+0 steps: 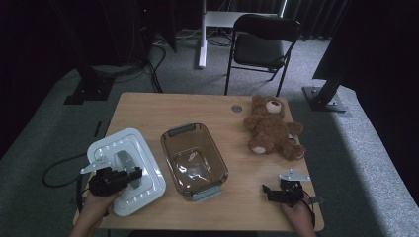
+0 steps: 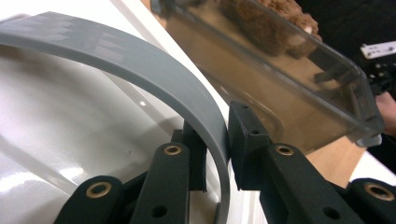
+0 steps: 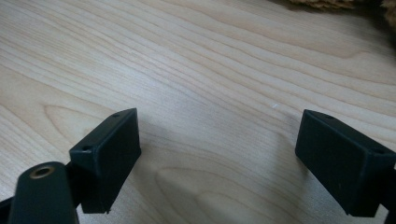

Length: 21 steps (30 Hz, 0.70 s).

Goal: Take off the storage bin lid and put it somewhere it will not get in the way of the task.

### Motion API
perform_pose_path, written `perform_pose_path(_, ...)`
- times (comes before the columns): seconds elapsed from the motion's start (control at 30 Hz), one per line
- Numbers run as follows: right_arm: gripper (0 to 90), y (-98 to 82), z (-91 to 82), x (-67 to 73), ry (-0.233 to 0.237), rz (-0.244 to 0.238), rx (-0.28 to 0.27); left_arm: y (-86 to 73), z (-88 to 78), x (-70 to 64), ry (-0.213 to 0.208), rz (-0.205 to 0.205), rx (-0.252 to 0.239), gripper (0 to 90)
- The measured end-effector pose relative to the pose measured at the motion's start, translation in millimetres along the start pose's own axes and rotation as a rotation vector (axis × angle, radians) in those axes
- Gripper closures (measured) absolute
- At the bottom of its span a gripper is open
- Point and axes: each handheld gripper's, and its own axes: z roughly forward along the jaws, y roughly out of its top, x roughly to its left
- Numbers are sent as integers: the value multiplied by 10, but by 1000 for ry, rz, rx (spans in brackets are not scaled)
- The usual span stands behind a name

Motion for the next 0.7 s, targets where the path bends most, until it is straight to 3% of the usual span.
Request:
perform_pose_path(0.23,132,0,0,0,0,0,0,-133,256,175,-50,-51,70,785)
perform_pose_path(0.4,132,0,0,0,0,0,0,-196,438,253,-35,-58,113,784)
perform_pose_path(0.6,133,0,0,0,0,0,0,-204,581,345,-74,-114,125,777)
perform_pose_path(0.7,132,0,0,0,0,1,0,-215,665,371,-59,-115,171,741)
